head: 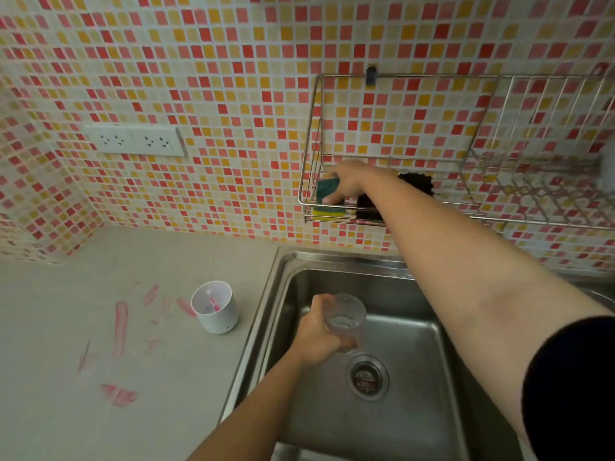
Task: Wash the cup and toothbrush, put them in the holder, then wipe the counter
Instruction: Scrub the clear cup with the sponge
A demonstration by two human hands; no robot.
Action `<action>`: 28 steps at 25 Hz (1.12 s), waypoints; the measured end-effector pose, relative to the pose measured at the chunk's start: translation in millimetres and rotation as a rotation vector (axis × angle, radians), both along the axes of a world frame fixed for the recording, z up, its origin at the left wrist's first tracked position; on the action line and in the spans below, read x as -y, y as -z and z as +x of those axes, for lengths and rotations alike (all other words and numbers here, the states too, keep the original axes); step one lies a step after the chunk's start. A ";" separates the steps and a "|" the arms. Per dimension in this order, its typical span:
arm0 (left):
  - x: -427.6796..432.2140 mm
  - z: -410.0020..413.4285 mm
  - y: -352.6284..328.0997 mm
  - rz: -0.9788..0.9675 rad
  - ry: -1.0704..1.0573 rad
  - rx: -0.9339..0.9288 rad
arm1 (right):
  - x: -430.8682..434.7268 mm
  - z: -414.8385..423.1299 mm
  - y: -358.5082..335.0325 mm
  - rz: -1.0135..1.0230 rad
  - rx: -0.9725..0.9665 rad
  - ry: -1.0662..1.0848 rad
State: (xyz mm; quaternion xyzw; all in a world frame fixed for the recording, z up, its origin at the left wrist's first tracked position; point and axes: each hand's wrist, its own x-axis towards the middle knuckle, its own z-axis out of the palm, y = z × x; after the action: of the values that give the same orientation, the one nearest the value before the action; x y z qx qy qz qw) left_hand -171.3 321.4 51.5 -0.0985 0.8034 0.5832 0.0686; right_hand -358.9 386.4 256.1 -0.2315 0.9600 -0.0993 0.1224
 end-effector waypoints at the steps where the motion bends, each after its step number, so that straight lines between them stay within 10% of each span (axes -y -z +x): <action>1: 0.1 0.5 2.0 -0.004 -0.003 0.006 | 2.3 1.3 -0.8 -0.017 -0.021 -0.008; 12: -18.0 -1.5 11.4 0.146 0.082 -0.044 | -105.7 131.7 32.1 -1.253 -0.148 0.064; 23: -61.6 19.1 45.7 -0.284 0.318 -0.065 | -149.4 212.1 215.6 -0.403 0.078 0.277; 28: -72.1 22.7 45.2 -0.498 0.475 -0.085 | -162.7 202.5 220.5 -0.828 0.749 0.582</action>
State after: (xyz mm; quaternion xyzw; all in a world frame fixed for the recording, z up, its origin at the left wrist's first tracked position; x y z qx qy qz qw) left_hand -148.6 393.4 6.3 0.1021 0.9237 0.3405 0.1429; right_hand -156.4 549.2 35.6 0.0616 0.7577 -0.5662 0.3184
